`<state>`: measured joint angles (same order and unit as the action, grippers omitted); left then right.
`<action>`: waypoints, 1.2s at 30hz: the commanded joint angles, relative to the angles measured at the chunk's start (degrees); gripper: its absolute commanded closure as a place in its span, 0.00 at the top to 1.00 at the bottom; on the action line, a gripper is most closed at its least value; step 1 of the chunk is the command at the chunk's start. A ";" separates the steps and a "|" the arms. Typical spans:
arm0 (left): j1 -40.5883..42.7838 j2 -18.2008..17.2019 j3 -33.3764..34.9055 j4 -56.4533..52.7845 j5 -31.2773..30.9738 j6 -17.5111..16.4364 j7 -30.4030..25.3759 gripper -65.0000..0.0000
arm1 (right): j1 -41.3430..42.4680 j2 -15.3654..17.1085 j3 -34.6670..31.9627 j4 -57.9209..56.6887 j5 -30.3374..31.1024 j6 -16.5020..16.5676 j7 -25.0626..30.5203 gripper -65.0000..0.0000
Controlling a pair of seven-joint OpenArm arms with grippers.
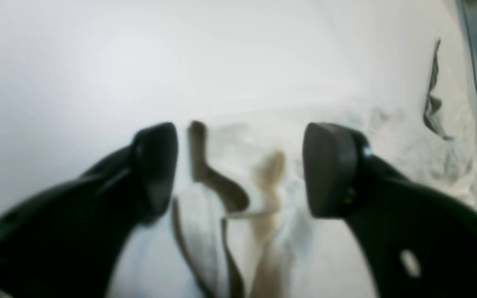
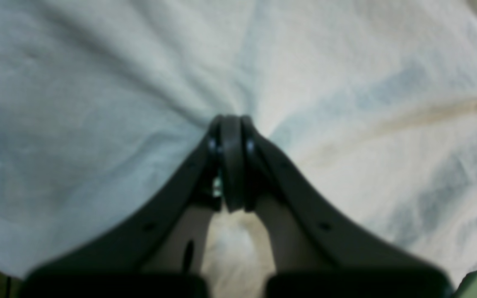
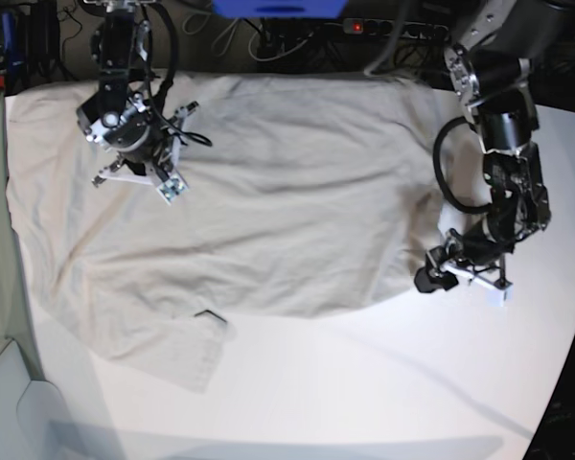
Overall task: Layout the t-shirt on the table in an organized manner, then fold the t-shirt properly
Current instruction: 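Move both grippers over the shirt to new grasp points, then grasp the shirt edge with the left gripper and pull it inward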
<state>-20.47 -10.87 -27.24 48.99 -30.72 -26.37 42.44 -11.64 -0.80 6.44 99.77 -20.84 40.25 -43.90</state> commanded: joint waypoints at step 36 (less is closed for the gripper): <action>5.66 2.04 -6.21 27.10 -1.15 0.30 10.09 0.44 | -0.10 0.23 0.11 0.76 -0.48 -0.25 -0.19 0.00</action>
<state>-13.28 -8.60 -33.63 75.18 -30.35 -25.54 53.47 -11.81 -0.80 6.48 99.77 -21.04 40.25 -43.72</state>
